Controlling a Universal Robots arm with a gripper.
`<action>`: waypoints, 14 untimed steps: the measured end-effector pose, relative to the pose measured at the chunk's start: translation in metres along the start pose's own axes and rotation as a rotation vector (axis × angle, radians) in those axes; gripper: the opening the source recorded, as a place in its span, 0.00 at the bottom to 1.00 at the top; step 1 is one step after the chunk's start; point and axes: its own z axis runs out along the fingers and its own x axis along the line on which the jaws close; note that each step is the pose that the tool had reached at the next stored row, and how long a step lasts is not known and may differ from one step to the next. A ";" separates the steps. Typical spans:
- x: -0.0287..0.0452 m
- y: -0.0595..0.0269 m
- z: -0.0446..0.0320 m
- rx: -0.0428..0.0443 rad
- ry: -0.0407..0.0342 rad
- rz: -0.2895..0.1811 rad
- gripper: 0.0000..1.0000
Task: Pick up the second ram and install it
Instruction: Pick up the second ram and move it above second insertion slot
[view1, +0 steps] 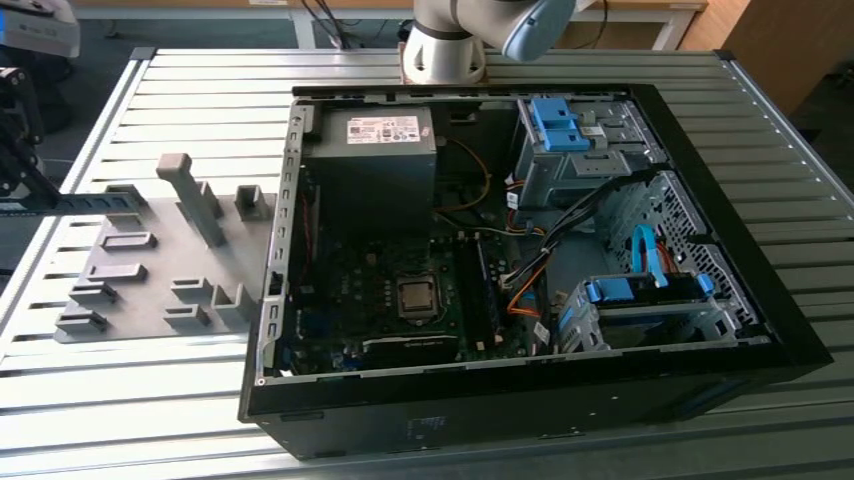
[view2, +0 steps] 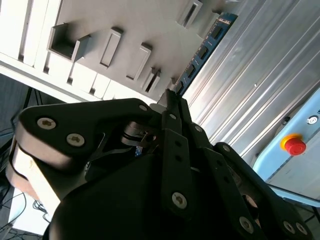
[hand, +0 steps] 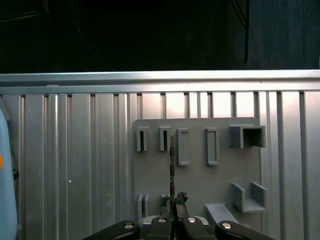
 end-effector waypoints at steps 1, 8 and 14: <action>-0.0001 0.0000 -0.0016 -0.0001 -0.0001 0.000 0.14; -0.0002 0.0002 -0.0136 0.0000 0.0000 0.000 0.14; -0.0003 0.0004 -0.0228 0.0000 0.0000 0.000 0.14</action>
